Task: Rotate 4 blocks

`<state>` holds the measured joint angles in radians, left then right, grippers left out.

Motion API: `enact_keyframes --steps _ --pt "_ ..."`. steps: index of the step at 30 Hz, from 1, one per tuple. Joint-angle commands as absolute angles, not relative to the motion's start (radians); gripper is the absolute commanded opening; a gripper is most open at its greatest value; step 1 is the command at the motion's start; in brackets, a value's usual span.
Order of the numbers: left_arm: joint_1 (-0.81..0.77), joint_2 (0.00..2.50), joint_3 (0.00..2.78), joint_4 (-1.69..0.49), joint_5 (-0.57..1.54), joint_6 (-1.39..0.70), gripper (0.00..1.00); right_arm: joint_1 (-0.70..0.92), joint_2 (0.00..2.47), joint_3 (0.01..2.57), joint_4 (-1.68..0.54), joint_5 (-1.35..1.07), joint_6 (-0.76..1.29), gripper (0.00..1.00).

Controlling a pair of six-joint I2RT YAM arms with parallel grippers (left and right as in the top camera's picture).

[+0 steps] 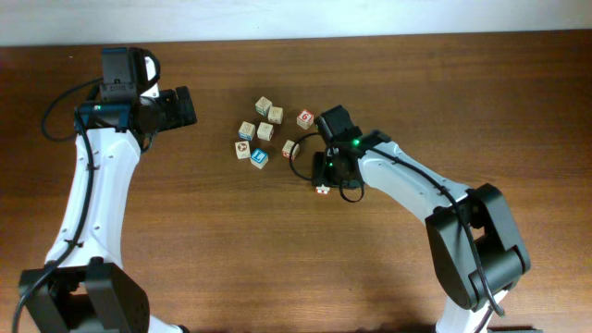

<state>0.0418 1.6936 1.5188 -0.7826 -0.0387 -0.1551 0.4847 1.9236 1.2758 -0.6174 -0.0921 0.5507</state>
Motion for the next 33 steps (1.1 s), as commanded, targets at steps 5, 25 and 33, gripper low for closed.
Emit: enact_keyframes --steps 5,25,33 --pt "0.044 1.702 1.534 -0.783 -0.049 -0.168 0.99 0.524 1.965 1.248 -0.601 -0.066 0.559 0.48" --pt "0.044 1.702 1.534 -0.783 -0.049 -0.168 0.99 0.430 1.924 1.295 -0.775 0.117 0.524 0.36" --pt "0.044 1.702 1.534 -0.783 -0.049 -0.168 0.99 0.429 1.924 1.349 -0.777 0.117 0.459 0.58"
